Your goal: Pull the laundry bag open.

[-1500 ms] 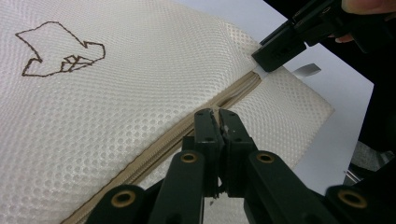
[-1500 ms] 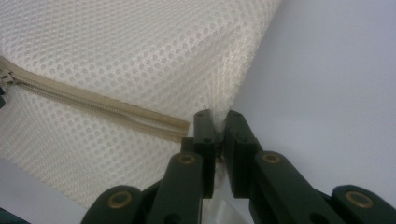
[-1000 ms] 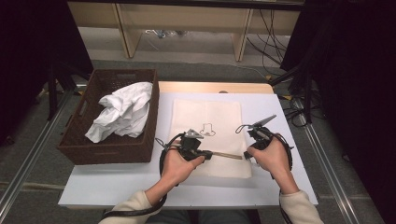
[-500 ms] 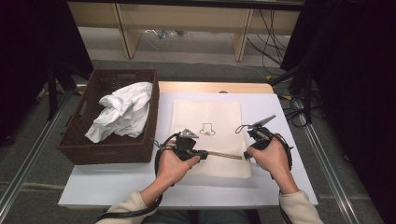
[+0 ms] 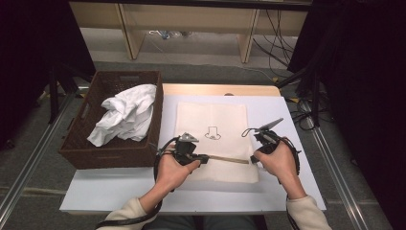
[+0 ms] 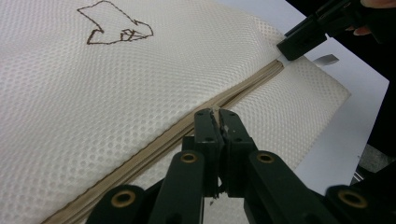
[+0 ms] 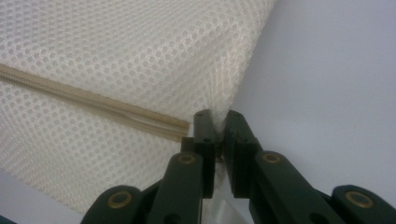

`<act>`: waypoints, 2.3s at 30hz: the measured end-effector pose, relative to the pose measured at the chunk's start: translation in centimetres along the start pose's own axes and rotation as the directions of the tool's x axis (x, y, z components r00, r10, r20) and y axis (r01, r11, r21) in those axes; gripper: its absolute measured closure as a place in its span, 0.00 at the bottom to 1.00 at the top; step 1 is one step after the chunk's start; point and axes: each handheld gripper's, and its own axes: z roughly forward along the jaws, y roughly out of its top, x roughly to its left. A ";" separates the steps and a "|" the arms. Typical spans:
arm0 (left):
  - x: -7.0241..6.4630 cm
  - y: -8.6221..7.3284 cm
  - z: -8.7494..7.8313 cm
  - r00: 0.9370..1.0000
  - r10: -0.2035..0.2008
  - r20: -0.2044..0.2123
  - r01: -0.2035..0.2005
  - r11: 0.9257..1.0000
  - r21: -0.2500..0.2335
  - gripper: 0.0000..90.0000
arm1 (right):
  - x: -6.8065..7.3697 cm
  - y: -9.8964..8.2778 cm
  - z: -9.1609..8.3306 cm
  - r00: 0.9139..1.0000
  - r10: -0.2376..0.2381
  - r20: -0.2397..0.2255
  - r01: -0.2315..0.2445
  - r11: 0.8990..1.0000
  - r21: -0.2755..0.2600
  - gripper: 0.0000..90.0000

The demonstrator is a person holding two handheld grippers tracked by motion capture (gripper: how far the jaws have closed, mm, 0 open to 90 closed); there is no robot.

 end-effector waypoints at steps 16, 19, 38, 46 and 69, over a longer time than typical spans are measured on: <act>0.8 -0.4 -1.1 0.999 -0.020 -0.026 0.020 1.000 -0.005 0.97 | 0.3 0.0 -0.1 0.998 0.055 0.006 -0.055 0.998 0.028 0.95; 1.0 -0.6 -1.4 0.999 -0.029 -0.028 0.029 1.000 -0.007 0.97 | 0.4 0.0 -0.2 0.997 0.074 0.006 -0.074 0.996 0.041 0.95; 1.4 -1.0 -2.1 0.998 -0.036 -0.041 0.036 0.999 -0.007 0.97 | -0.1 0.0 0.1 1.000 0.012 0.015 -0.012 1.000 0.006 0.95; 1.7 -1.1 -2.4 0.998 -0.034 -0.046 0.034 0.999 -0.009 0.97 | 0.3 0.0 0.1 0.998 0.064 0.028 -0.065 0.998 0.026 0.95; 2.3 -1.5 -3.2 0.997 -0.040 -0.060 0.040 0.999 -0.008 0.97 | -0.1 0.1 0.4 0.999 0.034 0.024 -0.034 0.999 0.014 0.95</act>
